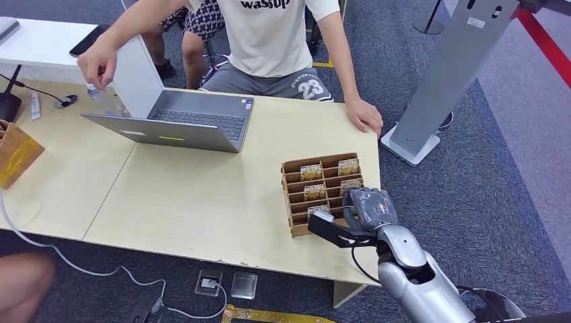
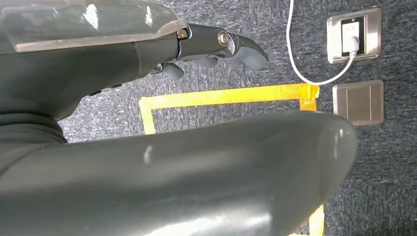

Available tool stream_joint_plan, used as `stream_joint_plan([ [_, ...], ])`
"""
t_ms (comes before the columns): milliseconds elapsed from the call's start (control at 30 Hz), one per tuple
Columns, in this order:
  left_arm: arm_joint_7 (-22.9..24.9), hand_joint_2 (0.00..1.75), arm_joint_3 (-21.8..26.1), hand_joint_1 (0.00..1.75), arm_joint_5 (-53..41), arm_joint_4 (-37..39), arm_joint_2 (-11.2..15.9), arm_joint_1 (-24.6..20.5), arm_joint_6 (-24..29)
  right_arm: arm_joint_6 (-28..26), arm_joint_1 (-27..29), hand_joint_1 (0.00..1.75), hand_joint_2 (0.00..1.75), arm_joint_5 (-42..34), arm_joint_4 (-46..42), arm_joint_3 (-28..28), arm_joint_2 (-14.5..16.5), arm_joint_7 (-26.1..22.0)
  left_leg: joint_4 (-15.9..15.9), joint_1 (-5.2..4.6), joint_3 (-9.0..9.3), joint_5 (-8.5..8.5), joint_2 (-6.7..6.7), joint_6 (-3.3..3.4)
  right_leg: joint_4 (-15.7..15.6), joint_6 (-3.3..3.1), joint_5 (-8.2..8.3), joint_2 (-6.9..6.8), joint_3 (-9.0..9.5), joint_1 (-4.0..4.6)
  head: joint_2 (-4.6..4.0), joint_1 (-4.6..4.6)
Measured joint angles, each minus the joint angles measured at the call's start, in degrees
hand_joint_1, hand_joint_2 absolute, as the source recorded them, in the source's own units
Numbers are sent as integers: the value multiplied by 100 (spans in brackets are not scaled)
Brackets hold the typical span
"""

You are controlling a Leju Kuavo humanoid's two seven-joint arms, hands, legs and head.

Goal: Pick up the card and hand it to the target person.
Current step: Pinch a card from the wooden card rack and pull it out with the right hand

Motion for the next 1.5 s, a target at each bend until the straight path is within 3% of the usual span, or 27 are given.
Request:
stream_joint_plan([
  [333, -27, 0, 0, 0, 3, 7, -1, 0, -21, 1, -12, 148, 175, -1, 0, 0, -2, 8, 0, 0, 1, 0, 0, 0, 0, 0, 0, 0, 0, 0, 0, 1],
  [1167, -227, 0, -13, 0, -38, 9, -17, -1, -140, 8, -18, 152, 175, -7, -3, -7, -9, 55, 0, 0, 1, 0, 0, 0, -1, 0, 0, 0, 0, 0, 0, 1],
  [1500, -225, 0, -13, 0, 17, 16, -17, 0, -153, 230, -42, 152, 175, -330, -429, -163, -167, 274, 0, 0, -1, 0, 0, 0, -1, 0, 0, 0, -1, 0, 0, 2],
])
